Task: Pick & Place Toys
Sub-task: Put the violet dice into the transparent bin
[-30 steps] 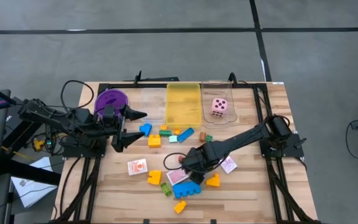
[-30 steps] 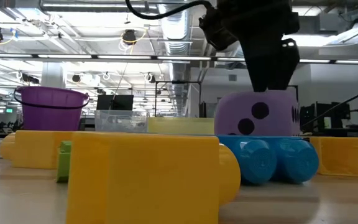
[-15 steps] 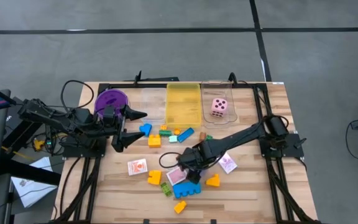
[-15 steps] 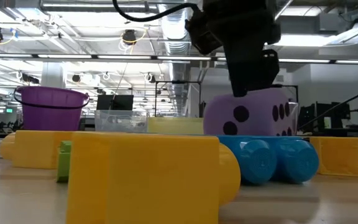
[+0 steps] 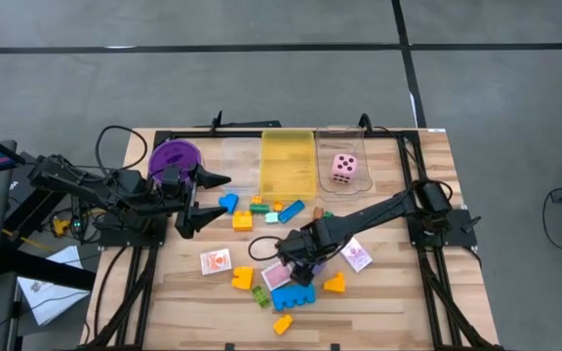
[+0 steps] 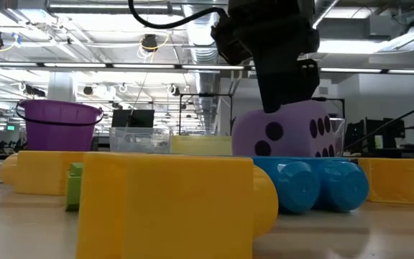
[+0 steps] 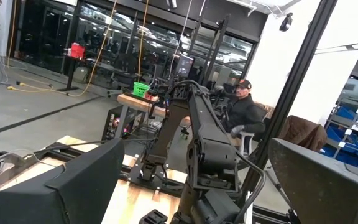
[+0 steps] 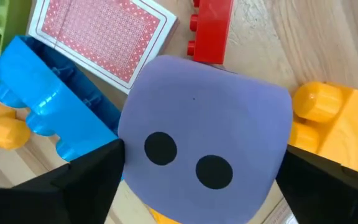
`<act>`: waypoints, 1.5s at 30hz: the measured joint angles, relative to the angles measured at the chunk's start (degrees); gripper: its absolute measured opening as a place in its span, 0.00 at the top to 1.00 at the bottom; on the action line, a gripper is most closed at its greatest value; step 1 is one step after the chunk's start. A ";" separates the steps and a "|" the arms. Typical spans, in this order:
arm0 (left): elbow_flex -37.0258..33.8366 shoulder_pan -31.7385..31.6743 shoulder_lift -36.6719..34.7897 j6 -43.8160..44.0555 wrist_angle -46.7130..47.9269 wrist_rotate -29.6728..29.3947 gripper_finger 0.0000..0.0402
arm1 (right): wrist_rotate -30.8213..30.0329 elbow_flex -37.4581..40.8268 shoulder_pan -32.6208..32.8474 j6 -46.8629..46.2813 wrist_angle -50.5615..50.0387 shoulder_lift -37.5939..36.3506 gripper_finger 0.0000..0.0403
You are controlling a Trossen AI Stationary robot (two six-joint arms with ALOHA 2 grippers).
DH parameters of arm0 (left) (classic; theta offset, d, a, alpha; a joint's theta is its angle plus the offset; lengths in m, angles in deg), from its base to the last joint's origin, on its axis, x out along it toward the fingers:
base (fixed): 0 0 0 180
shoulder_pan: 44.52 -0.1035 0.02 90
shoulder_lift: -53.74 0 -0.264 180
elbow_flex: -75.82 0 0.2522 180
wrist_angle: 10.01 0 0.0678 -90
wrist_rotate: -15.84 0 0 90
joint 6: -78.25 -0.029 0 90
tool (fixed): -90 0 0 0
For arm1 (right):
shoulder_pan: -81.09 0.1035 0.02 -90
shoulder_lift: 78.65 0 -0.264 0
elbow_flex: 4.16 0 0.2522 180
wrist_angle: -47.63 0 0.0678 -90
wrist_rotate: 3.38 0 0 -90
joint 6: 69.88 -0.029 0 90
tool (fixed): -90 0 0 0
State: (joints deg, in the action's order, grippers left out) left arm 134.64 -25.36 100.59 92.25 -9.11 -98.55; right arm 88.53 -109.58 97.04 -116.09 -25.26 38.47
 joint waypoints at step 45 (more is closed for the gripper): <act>0.00 0.02 0.02 0.01 -0.02 0.02 0.01 | -7.02 0.49 -0.50 -7.54 -3.64 -11.52 0.88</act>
State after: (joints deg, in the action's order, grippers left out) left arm 134.64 -25.34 100.62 92.26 -9.13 -98.52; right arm 81.51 -109.09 96.54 -123.63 -28.90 26.95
